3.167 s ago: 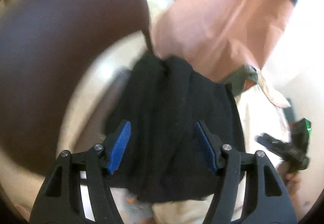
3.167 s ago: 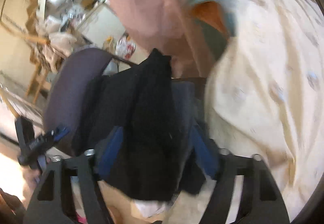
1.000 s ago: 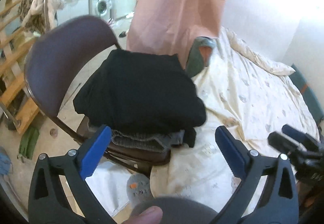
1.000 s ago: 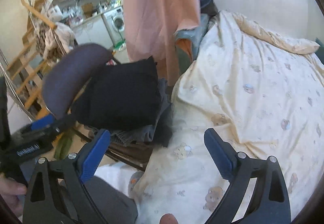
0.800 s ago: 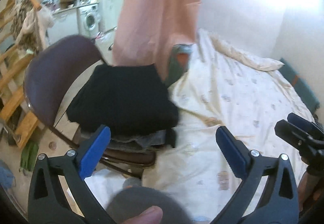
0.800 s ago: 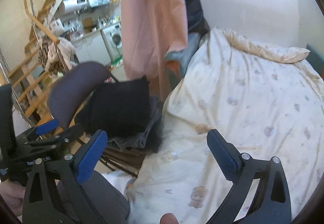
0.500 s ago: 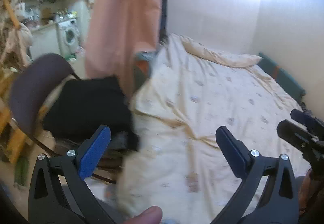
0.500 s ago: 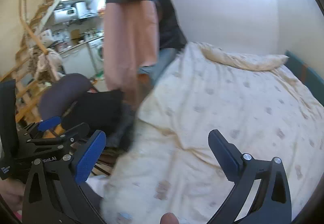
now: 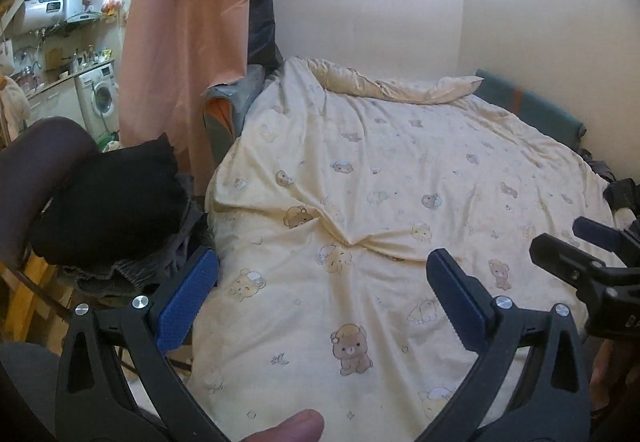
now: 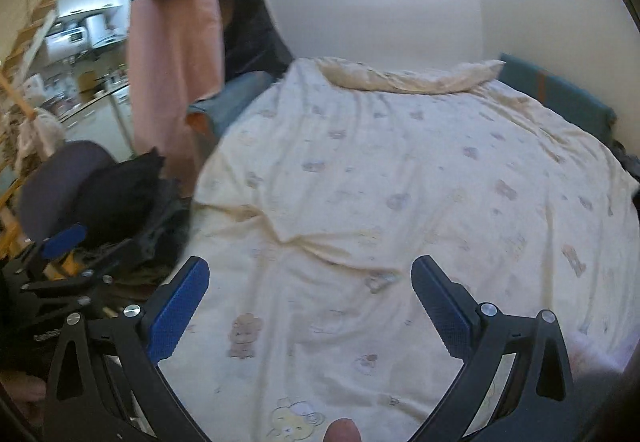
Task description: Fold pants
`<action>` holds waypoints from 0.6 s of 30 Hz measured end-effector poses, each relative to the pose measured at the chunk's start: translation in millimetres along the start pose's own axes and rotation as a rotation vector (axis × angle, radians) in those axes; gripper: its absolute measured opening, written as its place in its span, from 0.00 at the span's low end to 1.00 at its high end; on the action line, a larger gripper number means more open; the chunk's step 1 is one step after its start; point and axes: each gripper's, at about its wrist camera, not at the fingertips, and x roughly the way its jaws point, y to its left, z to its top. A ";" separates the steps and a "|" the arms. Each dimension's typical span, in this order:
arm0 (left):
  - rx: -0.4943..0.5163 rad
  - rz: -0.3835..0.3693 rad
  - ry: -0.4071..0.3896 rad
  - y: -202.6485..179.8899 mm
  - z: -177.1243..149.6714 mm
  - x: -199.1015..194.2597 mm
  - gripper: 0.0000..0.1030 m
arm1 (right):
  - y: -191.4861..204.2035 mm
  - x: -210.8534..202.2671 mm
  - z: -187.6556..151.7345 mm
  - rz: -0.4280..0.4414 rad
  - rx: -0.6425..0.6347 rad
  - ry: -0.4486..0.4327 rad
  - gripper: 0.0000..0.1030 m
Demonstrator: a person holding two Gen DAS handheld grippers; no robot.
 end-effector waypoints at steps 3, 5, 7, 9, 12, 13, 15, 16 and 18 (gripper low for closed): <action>-0.021 -0.021 0.037 1.6 -7.5 13.8 1.00 | -4.6 8.6 -10.4 -0.075 0.000 -0.028 1.00; -0.045 -0.034 0.060 3.1 -10.7 21.7 1.00 | -4.4 14.4 -13.6 -0.095 0.006 -0.016 1.00; -0.084 -0.044 0.076 6.0 -11.7 26.6 1.00 | -3.8 16.9 -14.1 -0.099 0.008 -0.013 1.00; -0.113 -0.035 0.070 9.1 -12.4 27.3 1.00 | -2.1 19.1 -14.9 -0.115 -0.010 -0.019 1.00; -0.105 -0.028 0.075 8.7 -16.1 28.7 1.00 | -2.2 21.5 -16.1 -0.117 -0.006 -0.017 1.00; -0.100 -0.031 0.077 8.0 -16.9 28.8 1.00 | -2.2 21.4 -16.3 -0.119 -0.007 -0.022 1.00; -0.093 -0.045 0.082 6.5 -17.3 30.0 1.00 | -2.2 22.3 -16.6 -0.129 -0.009 -0.025 1.00; -0.086 -0.046 0.082 5.3 -18.1 30.1 1.00 | -2.7 22.9 -16.3 -0.126 -0.005 -0.022 1.00; -0.085 -0.047 0.083 4.5 -19.4 30.0 1.00 | -4.0 23.3 -16.3 -0.122 0.006 -0.018 1.00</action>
